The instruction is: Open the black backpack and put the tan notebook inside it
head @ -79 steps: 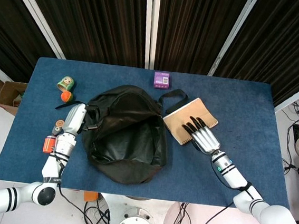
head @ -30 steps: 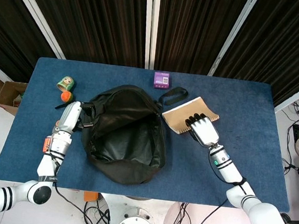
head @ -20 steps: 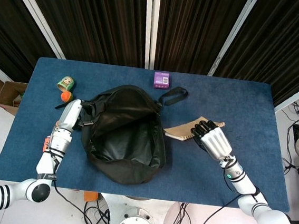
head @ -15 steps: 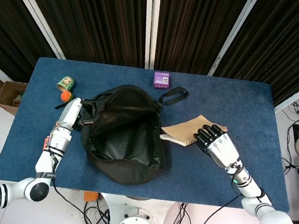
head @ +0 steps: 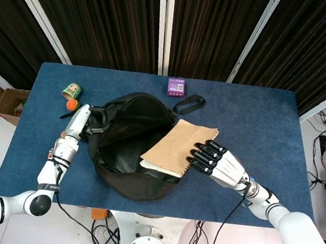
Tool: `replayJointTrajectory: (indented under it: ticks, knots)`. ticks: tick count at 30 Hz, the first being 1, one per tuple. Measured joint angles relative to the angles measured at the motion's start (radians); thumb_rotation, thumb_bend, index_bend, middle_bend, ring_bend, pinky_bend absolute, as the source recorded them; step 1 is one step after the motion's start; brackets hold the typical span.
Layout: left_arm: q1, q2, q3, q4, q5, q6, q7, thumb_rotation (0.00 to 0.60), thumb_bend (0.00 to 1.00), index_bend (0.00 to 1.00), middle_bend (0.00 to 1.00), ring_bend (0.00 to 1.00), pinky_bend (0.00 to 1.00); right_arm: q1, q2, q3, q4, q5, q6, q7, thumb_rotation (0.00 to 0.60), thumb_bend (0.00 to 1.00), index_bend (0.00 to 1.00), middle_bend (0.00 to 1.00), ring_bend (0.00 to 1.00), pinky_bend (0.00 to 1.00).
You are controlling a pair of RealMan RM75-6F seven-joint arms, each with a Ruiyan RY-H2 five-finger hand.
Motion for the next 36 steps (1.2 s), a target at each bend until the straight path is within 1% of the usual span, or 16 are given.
replayJointTrajectory:
  ticks: [4, 7, 13, 20, 25, 32, 36]
  knots:
    - [0.0, 0.017, -0.004, -0.006, -0.003, -0.016, -0.028, 0.6, 0.46, 0.71, 0.67, 0.58, 0.53, 0.06, -0.04, 0.012, -0.011, -0.019, -0.031, -0.005, 0.6, 0.82, 0.71, 0.62, 0.45, 0.67]
    - [0.002, 0.029, -0.006, -0.01, 0.0, -0.023, -0.047, 0.6, 0.46, 0.71, 0.67, 0.58, 0.53, 0.093, -0.072, 0.013, 0.009, -0.031, -0.062, 0.005, 0.6, 0.82, 0.71, 0.62, 0.45, 0.67]
    - [0.012, 0.056, -0.009, -0.023, 0.025, -0.036, -0.103, 0.6, 0.46, 0.71, 0.67, 0.59, 0.54, 0.117, -0.144, -0.006, 0.1, -0.034, -0.152, 0.053, 0.6, 0.81, 0.71, 0.62, 0.45, 0.67]
    - [0.031, 0.083, -0.004, -0.048, 0.076, -0.043, -0.183, 0.6, 0.47, 0.71, 0.67, 0.59, 0.54, 0.117, -0.233, -0.019, 0.208, 0.006, -0.258, 0.13, 0.6, 0.79, 0.72, 0.63, 0.46, 0.67]
    - [0.044, 0.112, 0.0, -0.065, 0.119, -0.057, -0.256, 0.6, 0.47, 0.71, 0.67, 0.58, 0.54, 0.11, -0.261, -0.03, 0.253, 0.028, -0.325, 0.156, 0.6, 0.78, 0.72, 0.64, 0.46, 0.68]
    - [0.055, 0.14, 0.011, -0.082, 0.159, -0.054, -0.295, 0.6, 0.47, 0.71, 0.67, 0.58, 0.54, 0.096, -0.269, -0.065, 0.279, 0.039, -0.438, 0.159, 0.6, 0.77, 0.72, 0.64, 0.46, 0.68]
    - [0.058, 0.15, 0.013, -0.09, 0.166, -0.056, -0.318, 0.6, 0.47, 0.71, 0.66, 0.58, 0.54, 0.092, -0.264, -0.083, 0.274, 0.046, -0.511, 0.148, 0.6, 0.71, 0.72, 0.63, 0.46, 0.68]
